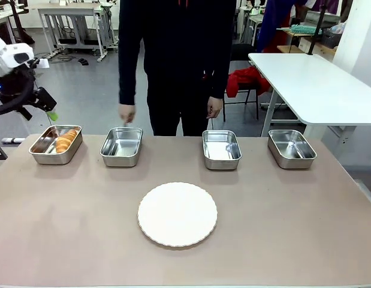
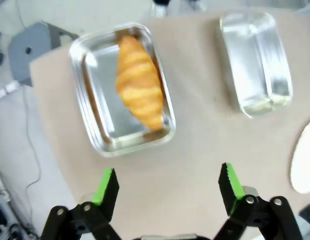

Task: Place the bread in the container.
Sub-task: Place the Butter Roll into the Airtight Container indicated by the human.

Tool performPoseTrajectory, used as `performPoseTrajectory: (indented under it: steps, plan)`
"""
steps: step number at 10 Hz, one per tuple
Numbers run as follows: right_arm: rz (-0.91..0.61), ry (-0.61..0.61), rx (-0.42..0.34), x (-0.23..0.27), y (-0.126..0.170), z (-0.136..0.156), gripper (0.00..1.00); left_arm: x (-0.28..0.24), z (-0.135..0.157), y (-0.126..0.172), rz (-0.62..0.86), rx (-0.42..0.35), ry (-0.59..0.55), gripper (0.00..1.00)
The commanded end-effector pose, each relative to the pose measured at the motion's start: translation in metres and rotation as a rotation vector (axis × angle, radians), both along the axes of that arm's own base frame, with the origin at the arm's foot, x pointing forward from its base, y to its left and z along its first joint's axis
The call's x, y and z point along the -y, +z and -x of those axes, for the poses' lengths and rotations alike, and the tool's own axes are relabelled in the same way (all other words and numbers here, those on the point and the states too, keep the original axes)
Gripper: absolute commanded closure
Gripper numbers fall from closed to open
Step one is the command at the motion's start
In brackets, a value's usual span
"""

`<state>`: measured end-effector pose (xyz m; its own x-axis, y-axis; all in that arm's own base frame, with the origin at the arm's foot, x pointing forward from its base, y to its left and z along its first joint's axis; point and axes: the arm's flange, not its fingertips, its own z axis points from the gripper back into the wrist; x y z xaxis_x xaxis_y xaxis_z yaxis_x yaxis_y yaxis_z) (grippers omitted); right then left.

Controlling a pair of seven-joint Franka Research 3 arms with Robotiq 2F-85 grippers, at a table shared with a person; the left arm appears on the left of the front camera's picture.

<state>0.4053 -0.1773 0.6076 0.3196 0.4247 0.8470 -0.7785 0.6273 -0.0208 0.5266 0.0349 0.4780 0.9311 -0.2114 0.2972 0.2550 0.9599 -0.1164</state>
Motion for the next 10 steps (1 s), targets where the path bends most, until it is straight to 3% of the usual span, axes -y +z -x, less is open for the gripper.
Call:
performPoseTrajectory:
  steps: [1, 3, 5, 7, 8, 10]
  plan:
    - [-0.011, 0.005, 0.015, -0.001, 0.0, 0.001, 0.0, 0.017, 0.067, -0.008, -0.036, 0.063, 0.026, 0.0]
    - [-0.011, 0.005, 0.015, -0.001, 0.0, 0.001, 0.0, 0.034, 0.123, -0.014, -0.054, 0.114, 0.034, 0.0]
    - [-0.011, 0.005, 0.015, -0.001, 0.0, 0.001, 0.0, 0.039, 0.154, -0.024, -0.043, 0.15, 0.056, 0.0]
    - [-0.011, 0.005, 0.015, -0.001, 0.0, 0.001, 0.0, 0.039, 0.158, -0.03, 0.004, 0.11, 0.006, 0.0]
    - [-0.011, 0.005, 0.015, -0.001, 0.0, 0.001, 0.0, 0.037, 0.15, -0.031, 0.013, 0.101, 0.041, 0.0]
    - [-0.011, 0.005, 0.015, -0.001, 0.0, 0.001, 0.0, 0.042, 0.148, -0.018, -0.014, 0.132, 0.025, 0.0]
